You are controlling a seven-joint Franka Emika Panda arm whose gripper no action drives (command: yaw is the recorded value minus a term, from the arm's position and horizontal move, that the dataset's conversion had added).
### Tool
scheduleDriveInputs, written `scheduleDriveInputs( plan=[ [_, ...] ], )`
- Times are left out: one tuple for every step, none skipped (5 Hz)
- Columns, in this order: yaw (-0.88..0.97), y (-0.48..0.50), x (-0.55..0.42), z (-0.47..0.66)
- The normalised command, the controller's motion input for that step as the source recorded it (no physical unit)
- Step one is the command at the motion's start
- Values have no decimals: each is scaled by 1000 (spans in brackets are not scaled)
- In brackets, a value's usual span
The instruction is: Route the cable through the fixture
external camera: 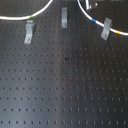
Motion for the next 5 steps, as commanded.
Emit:
scheduleDriveInputs(
  plan=[
    [143,-119,-272,496],
    [209,-69,-285,431],
    [91,129,-156,229],
    [-69,-12,-40,196],
    [-240,-63,-57,285]
  ],
)
